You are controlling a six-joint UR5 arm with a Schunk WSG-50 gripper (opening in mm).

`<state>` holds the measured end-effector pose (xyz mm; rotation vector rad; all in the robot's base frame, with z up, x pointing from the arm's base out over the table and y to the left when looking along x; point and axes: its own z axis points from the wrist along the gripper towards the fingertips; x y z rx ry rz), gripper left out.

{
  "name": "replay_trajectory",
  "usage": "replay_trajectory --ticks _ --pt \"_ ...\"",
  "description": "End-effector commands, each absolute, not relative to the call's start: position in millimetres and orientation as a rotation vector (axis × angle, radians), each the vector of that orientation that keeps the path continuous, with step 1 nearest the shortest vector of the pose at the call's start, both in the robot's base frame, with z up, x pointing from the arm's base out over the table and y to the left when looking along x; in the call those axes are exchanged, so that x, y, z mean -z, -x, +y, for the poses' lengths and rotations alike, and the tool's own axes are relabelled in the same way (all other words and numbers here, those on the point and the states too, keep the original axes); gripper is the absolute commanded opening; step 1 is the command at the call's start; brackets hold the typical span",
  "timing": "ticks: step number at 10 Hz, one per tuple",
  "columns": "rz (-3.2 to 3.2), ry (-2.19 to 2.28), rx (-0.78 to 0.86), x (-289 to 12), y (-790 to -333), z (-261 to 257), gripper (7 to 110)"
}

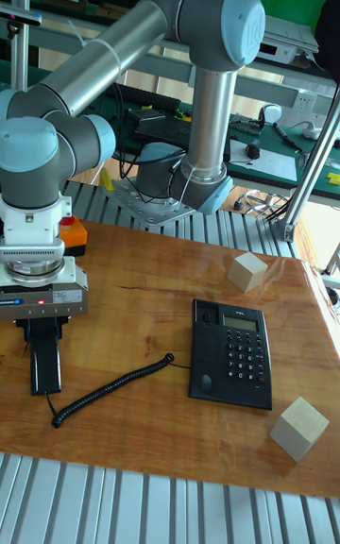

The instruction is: Place the handset of the telephone on the corresponding phone cradle

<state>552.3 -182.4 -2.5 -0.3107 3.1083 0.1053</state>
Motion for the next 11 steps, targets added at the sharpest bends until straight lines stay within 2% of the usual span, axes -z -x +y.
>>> replay_trajectory --ticks 1,11 --pt "3.137 0.279 -0.109 1.4 -546.1 -183.9 7" --pt "3.181 0.271 -0.141 0.7 -534.6 -180.1 7"
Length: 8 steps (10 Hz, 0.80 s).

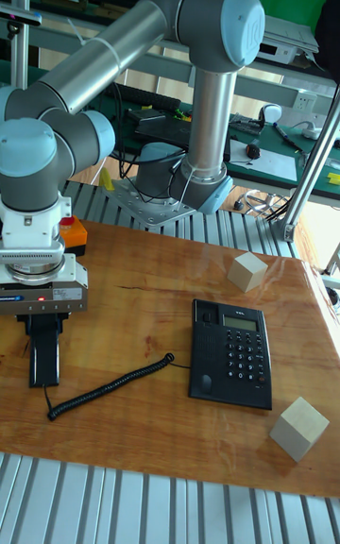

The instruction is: Place the handset of the telephone on the corresponding phone cradle

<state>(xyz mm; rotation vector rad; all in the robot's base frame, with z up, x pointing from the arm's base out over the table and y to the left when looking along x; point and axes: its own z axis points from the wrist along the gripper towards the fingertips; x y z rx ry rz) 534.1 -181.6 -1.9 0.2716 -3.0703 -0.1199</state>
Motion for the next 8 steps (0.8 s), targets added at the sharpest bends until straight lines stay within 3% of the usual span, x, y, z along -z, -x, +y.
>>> replay_trajectory --ticks 1,8 --pt "-3.070 -0.255 0.137 0.6 -533.8 -180.1 7" --pt "-3.076 -0.207 0.121 0.9 -534.7 -182.4 7"
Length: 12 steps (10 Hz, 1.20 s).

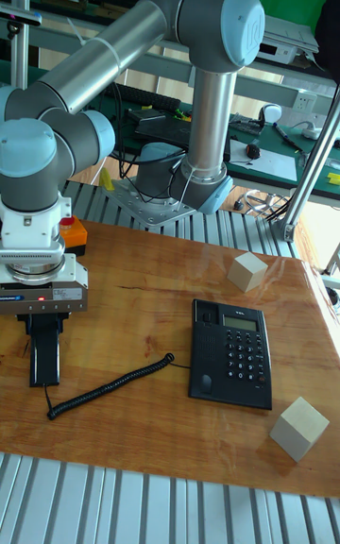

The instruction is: Place the handset of the telephone on the corresponding phone cradle

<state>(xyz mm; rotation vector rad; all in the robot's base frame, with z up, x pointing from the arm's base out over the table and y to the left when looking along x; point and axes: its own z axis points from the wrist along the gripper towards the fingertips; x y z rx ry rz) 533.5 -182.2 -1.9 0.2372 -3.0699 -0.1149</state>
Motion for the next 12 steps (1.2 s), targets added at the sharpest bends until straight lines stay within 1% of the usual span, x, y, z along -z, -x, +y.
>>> replay_trajectory --ticks 1,4,12 --pt "-3.076 -0.197 0.114 0.9 -534.7 -183.6 7" --pt "-3.083 -0.182 0.070 1.4 -536.2 -190.4 7" --pt "-3.092 -0.166 0.093 3.9 -541.5 -185.8 7"
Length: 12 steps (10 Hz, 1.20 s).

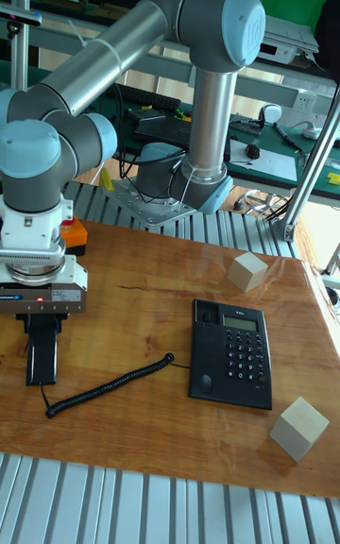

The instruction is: Place the handset of the telephone on the corresponding phone cradle

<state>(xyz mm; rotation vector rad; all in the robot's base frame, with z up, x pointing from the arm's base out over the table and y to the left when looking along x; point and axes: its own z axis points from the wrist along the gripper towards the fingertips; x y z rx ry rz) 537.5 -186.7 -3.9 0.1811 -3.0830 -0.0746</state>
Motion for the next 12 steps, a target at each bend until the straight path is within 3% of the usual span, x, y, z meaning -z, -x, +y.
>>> replay_trajectory --ticks 1,12 --pt "-3.093 -0.164 0.095 4.2 -542.1 -185.1 7" --pt "-3.114 -0.189 0.121 8.0 -552.9 -184.7 7"
